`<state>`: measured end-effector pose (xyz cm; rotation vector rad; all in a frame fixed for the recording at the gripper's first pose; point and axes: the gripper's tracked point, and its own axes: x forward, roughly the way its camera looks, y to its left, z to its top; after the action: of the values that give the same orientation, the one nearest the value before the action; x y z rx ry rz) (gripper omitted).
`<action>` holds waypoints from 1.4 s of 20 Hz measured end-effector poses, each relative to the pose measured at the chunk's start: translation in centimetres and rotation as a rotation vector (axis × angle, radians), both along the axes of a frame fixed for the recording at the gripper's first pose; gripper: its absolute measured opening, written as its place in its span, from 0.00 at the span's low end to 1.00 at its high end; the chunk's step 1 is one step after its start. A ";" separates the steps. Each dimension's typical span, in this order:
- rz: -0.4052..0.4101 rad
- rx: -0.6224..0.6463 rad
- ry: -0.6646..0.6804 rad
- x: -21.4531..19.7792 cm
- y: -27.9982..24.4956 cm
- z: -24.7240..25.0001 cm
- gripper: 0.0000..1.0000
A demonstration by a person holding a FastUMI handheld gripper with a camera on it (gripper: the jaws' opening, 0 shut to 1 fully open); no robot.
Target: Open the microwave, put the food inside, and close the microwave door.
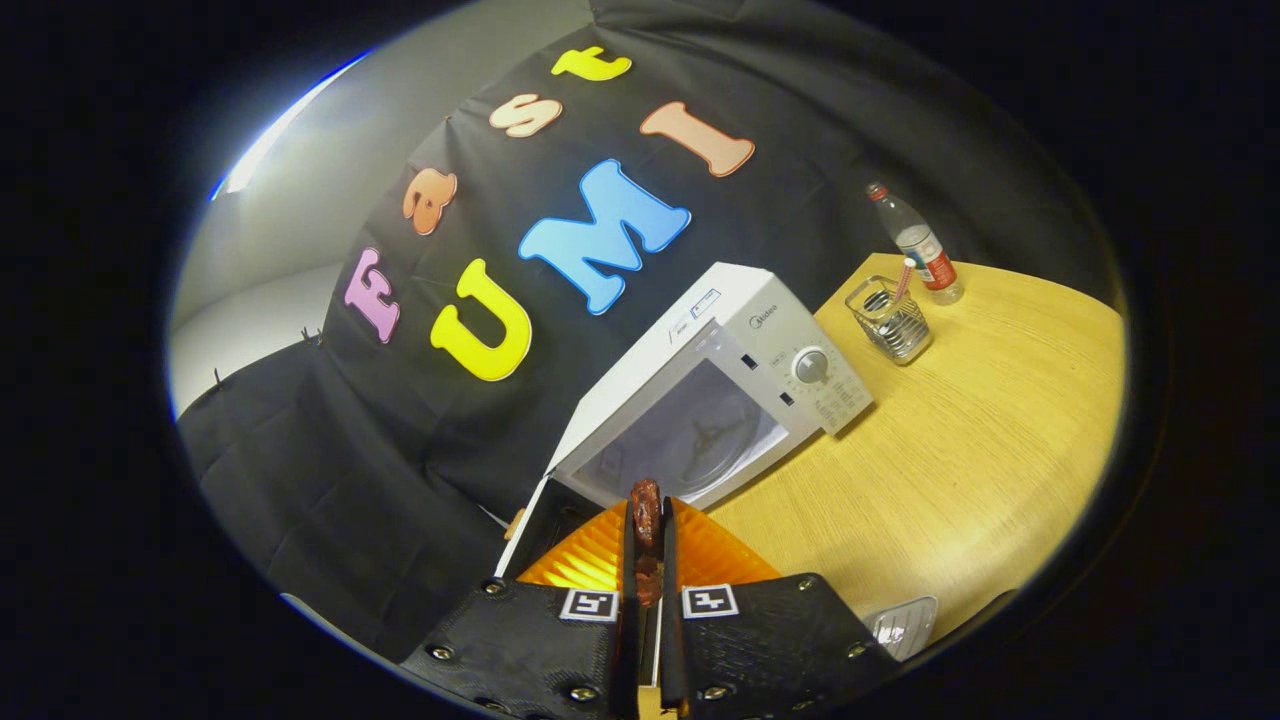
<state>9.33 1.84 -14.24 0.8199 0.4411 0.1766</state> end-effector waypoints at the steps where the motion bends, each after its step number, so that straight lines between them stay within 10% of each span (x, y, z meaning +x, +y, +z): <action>1: 0.003 0.007 -0.001 0.9 0.6 -0.2 0.09; 28: -0.185 -0.031 -0.021 20.5 5.9 -12.0 0.09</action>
<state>29.78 7.79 -26.23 0.8228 0.3456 0.0073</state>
